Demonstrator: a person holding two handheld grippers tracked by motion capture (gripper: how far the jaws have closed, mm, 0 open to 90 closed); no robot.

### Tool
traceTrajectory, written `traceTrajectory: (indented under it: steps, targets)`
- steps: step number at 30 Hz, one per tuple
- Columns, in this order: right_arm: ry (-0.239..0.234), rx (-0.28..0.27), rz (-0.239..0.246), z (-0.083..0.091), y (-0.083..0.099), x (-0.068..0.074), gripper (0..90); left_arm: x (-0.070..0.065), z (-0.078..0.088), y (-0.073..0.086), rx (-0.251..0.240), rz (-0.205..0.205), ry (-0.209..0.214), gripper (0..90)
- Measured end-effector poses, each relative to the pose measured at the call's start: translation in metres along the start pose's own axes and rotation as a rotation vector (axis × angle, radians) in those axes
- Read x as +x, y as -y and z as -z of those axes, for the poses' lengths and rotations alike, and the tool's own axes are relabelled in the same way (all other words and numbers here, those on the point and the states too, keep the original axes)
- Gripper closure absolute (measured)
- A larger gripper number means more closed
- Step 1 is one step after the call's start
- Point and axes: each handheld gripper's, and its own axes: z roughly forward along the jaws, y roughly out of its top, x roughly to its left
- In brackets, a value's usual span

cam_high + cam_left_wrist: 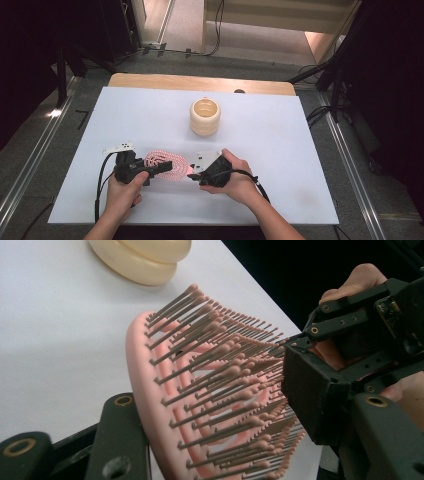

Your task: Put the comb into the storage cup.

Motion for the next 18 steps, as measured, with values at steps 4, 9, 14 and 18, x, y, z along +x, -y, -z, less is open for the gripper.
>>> traceTrajectory:
  steps: [4, 9, 14, 18]
  targets:
    - [0.010, -0.007, 0.009, -0.001, 0.002, 0.000, 68.0, 0.000, 0.001, -0.001, -0.001, -0.001, 0.016, 50.3]
    - [0.026, -0.032, 0.013, -0.002, 0.005, 0.001, 67.7, 0.000, 0.005, -0.003, -0.018, -0.003, 0.049, 60.0]
    - [-0.008, -0.063, -0.024, -0.007, 0.008, 0.001, 60.5, -0.015, 0.010, -0.008, -0.023, -0.104, 0.026, 66.3]
    - [0.001, -0.093, -0.082, -0.003, 0.008, -0.001, 40.7, -0.017, 0.013, -0.012, -0.030, -0.122, 0.021, 66.5]
